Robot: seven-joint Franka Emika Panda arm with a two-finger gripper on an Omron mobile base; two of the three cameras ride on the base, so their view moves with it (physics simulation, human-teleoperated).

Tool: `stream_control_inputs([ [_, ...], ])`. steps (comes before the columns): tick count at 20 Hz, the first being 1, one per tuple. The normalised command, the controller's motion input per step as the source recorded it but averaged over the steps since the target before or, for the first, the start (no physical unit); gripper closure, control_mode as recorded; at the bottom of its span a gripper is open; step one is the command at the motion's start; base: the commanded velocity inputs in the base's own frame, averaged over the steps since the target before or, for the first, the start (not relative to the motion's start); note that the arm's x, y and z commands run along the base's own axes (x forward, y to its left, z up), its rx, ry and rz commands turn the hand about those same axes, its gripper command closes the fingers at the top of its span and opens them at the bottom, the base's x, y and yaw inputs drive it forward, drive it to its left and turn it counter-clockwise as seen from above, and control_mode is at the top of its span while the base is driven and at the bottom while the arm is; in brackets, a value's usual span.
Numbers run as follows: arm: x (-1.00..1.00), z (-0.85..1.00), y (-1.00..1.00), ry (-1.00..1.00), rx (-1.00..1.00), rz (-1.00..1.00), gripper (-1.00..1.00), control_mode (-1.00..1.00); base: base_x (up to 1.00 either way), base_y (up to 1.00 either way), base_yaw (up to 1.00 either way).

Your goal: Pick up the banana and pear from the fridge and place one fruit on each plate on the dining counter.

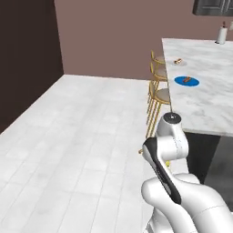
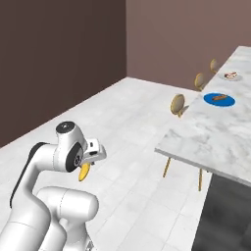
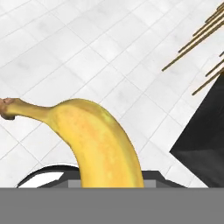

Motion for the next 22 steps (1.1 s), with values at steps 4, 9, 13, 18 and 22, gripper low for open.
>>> stream_control_inputs([
  [4,0.0,0.0,0.0,0.0,0.0,0.0,1.0,1.0,1.0,0.99,-0.43],
  [9,0.0,0.0,0.0,0.0,0.0,0.0,1.0,1.0,1.0,0.97,-0.39],
  [13,0.0,0.0,0.0,0.0,0.0,0.0,1.0,1.0,1.0,0.92,-0.38],
  [18,0.0,0.0,0.0,0.0,0.0,0.0,1.0,1.0,1.0,0.85,-0.4],
  [22,0.0,0.0,0.0,0.0,0.0,0.0,1.0,1.0,1.0,0.59,-0.49],
])
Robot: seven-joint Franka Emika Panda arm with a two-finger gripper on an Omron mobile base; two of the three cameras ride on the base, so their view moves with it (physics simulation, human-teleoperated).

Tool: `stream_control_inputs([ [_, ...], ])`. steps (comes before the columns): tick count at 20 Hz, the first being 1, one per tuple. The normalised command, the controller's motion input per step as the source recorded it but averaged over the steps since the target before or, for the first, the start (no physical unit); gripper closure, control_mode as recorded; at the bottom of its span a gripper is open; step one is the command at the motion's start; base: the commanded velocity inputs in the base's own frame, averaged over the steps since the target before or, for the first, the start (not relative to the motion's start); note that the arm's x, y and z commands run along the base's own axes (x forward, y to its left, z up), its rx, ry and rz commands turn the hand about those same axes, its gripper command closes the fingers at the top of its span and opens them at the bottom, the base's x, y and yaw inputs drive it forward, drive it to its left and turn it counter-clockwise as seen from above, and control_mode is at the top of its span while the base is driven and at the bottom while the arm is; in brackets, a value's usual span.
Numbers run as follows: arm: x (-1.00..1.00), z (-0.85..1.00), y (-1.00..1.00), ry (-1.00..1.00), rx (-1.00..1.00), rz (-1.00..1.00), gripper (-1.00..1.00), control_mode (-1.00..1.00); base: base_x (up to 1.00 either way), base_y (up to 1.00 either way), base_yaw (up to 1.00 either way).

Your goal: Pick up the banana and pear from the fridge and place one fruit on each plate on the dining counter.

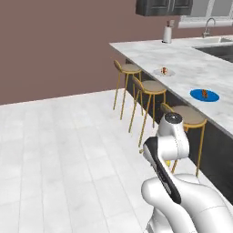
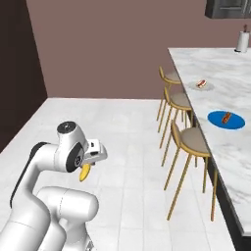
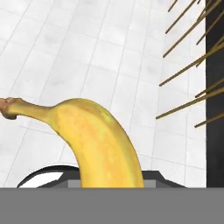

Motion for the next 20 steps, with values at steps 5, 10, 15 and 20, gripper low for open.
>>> stream_control_inputs([
  [5,0.0,0.0,0.0,0.0,0.0,0.0,1.0,1.0,1.0,0.7,-0.53],
  [10,0.0,0.0,0.0,0.0,0.0,0.0,1.0,1.0,1.0,0.8,-0.57],
  [15,0.0,0.0,0.0,0.0,0.0,0.0,1.0,1.0,0.99,0.72,-0.58],
  [20,0.0,0.0,0.0,0.0,0.0,0.0,1.0,1.0,0.75,0.72,-0.62],
])
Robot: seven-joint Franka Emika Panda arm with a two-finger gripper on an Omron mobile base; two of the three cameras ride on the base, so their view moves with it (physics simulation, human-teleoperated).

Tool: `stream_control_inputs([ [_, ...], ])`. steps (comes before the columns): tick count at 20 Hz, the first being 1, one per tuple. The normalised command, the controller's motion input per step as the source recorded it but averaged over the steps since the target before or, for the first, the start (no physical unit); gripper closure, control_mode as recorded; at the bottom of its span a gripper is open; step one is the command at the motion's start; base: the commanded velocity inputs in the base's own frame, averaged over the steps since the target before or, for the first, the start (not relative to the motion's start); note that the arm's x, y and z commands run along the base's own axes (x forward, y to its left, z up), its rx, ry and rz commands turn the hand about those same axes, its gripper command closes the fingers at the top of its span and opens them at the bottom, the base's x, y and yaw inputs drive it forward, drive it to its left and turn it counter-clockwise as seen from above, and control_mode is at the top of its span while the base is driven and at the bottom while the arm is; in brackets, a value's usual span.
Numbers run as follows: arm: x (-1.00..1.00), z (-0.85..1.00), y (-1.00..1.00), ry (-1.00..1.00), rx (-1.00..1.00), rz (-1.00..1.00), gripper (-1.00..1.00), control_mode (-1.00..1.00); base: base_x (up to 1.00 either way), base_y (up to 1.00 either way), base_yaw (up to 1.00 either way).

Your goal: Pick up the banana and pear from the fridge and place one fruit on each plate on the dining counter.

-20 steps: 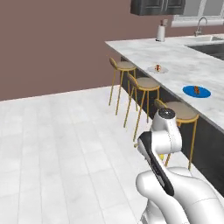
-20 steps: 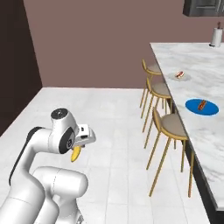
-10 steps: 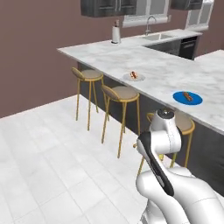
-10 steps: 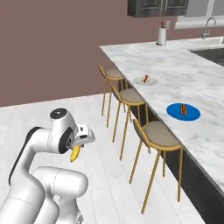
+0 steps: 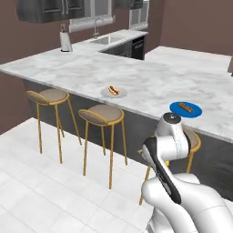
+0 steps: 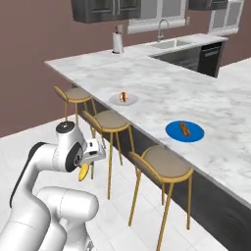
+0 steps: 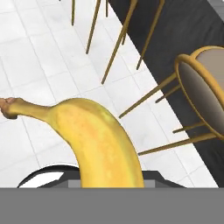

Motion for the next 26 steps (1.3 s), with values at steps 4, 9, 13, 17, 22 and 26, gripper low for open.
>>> stream_control_inputs([
  [4,0.0,0.0,0.0,0.0,0.0,0.0,1.0,1.0,0.47,0.64,-0.62],
  [9,0.0,0.0,0.0,0.0,0.0,0.0,1.0,1.0,0.38,0.41,-0.52],
  [13,0.0,0.0,0.0,0.0,0.0,0.0,1.0,1.0,0.28,0.36,-0.45],
  [17,0.0,0.0,0.0,0.0,0.0,0.0,1.0,1.0,0.5,0.64,-0.37],
  [22,0.0,0.0,0.0,0.0,0.0,0.0,1.0,1.0,0.57,0.66,-0.27],
  [26,0.0,0.0,0.0,0.0,0.0,0.0,1.0,1.0,0.67,0.33,-0.16],
])
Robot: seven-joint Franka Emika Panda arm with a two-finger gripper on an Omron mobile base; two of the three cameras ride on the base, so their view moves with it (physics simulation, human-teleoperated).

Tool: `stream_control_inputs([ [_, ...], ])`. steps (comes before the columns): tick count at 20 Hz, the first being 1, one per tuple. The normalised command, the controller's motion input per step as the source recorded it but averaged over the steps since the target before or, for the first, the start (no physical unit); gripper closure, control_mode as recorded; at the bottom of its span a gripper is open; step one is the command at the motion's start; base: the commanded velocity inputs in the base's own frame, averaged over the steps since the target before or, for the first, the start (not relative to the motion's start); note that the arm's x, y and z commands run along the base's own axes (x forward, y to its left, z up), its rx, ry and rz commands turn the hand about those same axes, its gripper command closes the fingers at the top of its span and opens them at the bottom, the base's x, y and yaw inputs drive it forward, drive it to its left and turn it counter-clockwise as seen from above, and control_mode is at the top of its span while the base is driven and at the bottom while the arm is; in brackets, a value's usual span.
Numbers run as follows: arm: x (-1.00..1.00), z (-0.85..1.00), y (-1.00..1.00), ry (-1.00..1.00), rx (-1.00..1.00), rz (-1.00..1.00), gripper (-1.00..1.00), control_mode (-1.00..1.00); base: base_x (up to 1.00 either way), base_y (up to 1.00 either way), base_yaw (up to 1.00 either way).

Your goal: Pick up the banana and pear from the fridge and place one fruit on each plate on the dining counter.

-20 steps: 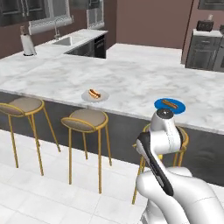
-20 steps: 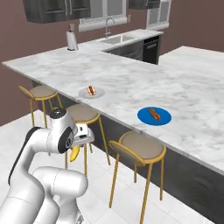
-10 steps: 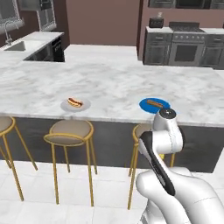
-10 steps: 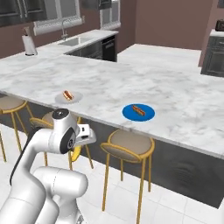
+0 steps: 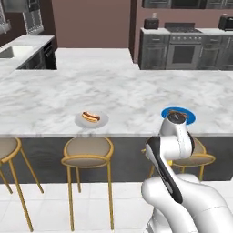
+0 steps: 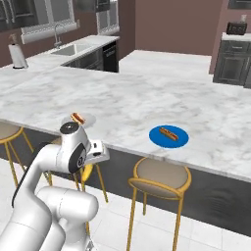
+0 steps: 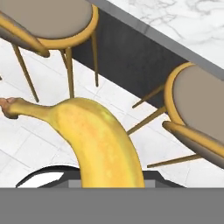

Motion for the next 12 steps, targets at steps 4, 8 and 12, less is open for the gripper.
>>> stream_control_inputs([
  [4,0.0,0.0,0.0,0.0,0.0,0.0,1.0,1.0,0.7,0.33,-0.13],
  [8,0.0,0.0,0.0,0.0,0.0,0.0,1.0,1.0,0.57,0.25,-0.16],
  [12,0.0,0.0,0.0,0.0,0.0,0.0,1.0,1.0,0.51,0.07,-0.19],
])
